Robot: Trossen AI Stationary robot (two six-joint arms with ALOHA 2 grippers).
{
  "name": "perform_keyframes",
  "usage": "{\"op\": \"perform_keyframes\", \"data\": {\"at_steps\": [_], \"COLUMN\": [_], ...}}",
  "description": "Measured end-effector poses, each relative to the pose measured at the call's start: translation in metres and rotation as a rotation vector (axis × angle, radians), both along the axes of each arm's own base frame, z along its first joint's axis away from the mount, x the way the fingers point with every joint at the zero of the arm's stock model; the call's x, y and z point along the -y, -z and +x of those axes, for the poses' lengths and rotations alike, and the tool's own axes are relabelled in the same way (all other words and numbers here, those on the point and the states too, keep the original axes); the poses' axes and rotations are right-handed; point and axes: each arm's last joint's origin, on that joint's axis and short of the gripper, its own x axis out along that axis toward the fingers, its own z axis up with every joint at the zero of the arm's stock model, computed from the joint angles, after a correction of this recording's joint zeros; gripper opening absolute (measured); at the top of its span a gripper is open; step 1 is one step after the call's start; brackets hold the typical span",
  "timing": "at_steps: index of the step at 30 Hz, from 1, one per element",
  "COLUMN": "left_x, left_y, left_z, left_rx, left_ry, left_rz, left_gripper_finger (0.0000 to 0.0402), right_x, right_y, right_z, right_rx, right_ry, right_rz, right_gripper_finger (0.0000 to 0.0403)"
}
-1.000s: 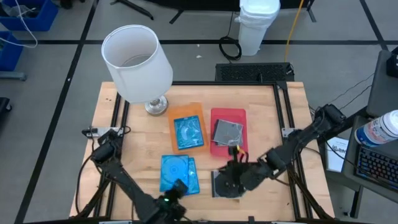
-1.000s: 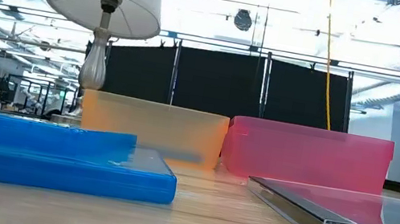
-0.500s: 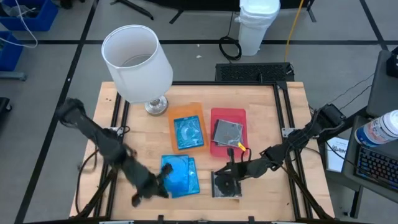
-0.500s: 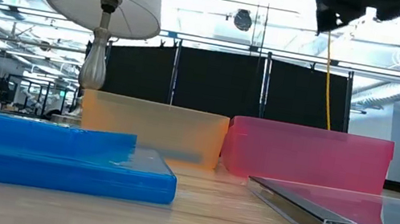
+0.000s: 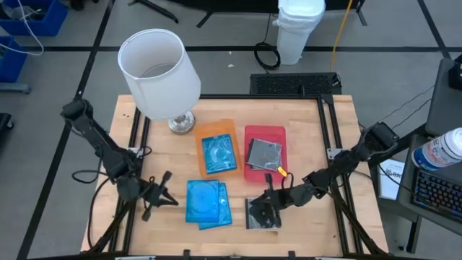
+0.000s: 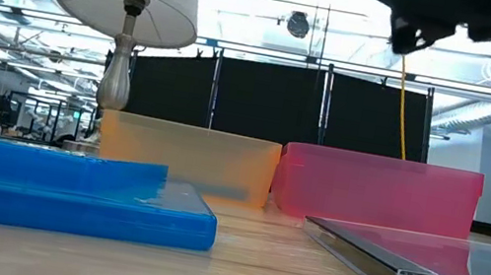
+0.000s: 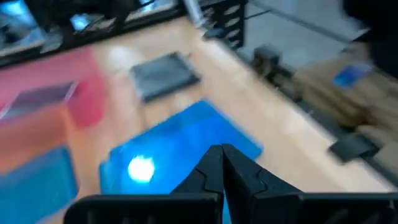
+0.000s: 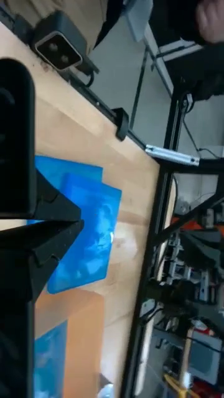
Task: Pick & place jewel cases by type
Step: Put the blue CD case into the orange bin
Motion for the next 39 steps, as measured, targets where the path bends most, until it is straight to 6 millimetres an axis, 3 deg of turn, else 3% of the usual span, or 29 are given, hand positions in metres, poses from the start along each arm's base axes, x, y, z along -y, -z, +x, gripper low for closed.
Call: {"op": "perform_keyframes", "data": {"at_steps": [5, 12, 15, 19, 29, 39], "left_x": [-0.001, 0.015, 0.019, 0.023, 0.017, 0.008], "left_y": [0.028, 0.053, 0.066, 0.074, 0.079, 0.081], "left_z": [-0.004, -0.005, -0.004, -0.002, -0.001, 0.011], "left_rx": [-0.051, -0.101, -0.112, -0.086, -0.017, -0.081], "left_ry": [-0.133, -0.001, 0.033, 0.055, 0.064, 0.158], "left_rz": [-0.012, 0.203, 0.321, 0.405, 0.726, 0.831], "left_gripper_finger": [0.0006, 0.0013, 0.0034, 0.0082, 0.0203, 0.0214], "right_x": [0.009, 0.015, 0.013, 0.008, 0.014, 0.023], "right_y": [0.017, 0.033, 0.037, 0.039, 0.04, 0.043], "right_z": [0.015, 0.065, 0.09, 0.107, 0.109, 0.111], "right_rx": [-0.024, -0.074, -0.121, -0.152, -0.175, -0.208], "right_ry": [-0.017, 0.006, -0.001, -0.01, 0.076, 0.209], "right_rz": [0.077, 0.148, 0.139, 0.135, 0.388, 0.542], "right_gripper_finger": [0.0001, 0.0, 0.0, 0.0, 0.0, 0.0]}}
